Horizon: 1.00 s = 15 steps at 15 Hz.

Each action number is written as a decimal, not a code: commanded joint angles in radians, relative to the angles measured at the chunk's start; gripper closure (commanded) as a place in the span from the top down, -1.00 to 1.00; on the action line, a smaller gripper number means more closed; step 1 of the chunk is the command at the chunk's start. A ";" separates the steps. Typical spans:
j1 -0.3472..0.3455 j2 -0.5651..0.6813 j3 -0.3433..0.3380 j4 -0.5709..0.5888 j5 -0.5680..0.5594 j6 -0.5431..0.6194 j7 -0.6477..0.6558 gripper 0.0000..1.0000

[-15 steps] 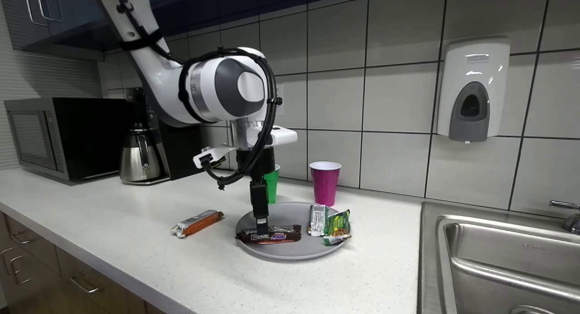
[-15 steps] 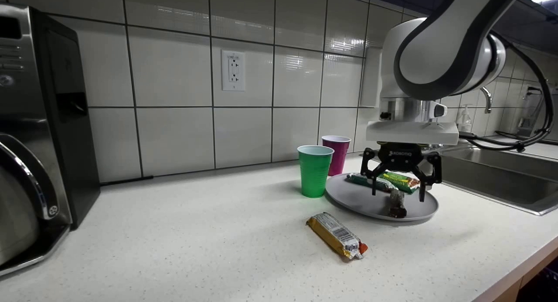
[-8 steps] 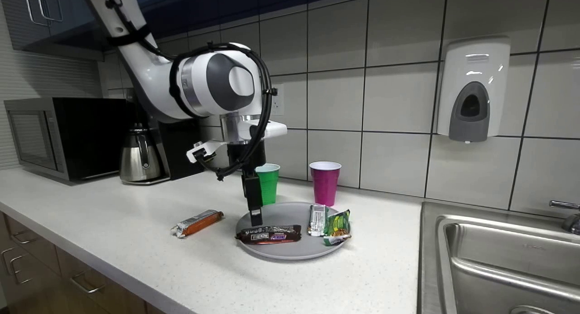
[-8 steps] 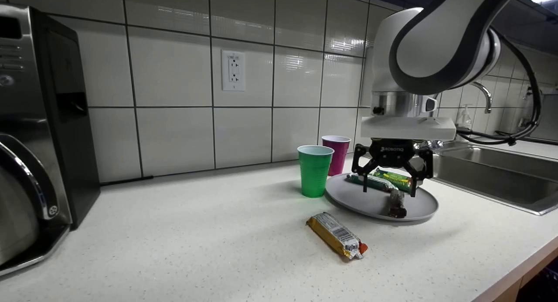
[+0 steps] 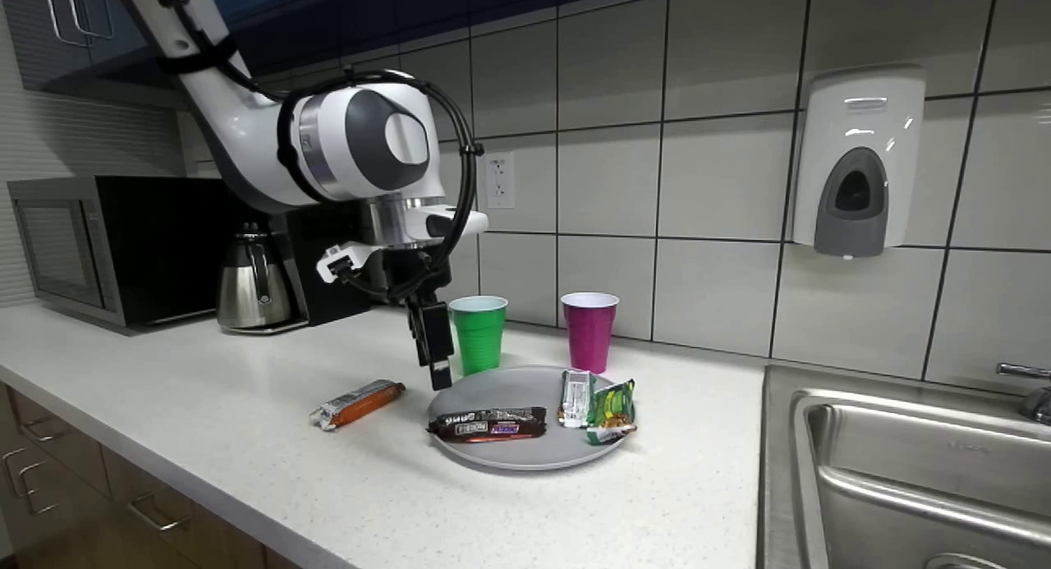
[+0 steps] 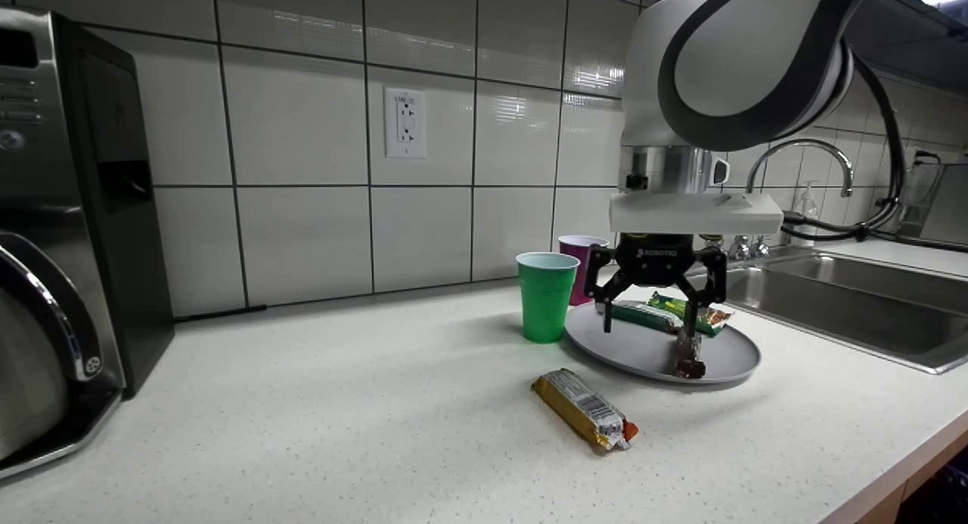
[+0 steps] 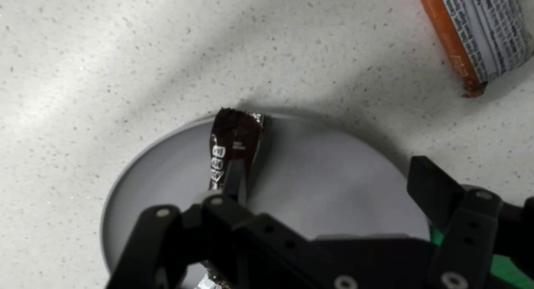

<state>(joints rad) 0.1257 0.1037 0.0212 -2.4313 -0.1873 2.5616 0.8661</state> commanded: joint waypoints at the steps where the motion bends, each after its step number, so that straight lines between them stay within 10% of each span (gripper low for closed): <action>1: 0.012 -0.014 0.023 0.010 0.001 -0.025 -0.050 1.00; 15: 0.080 0.041 0.105 0.033 0.040 0.011 -0.260 1.00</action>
<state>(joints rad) 0.1997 0.1248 0.1068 -2.4172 -0.1795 2.5670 0.6807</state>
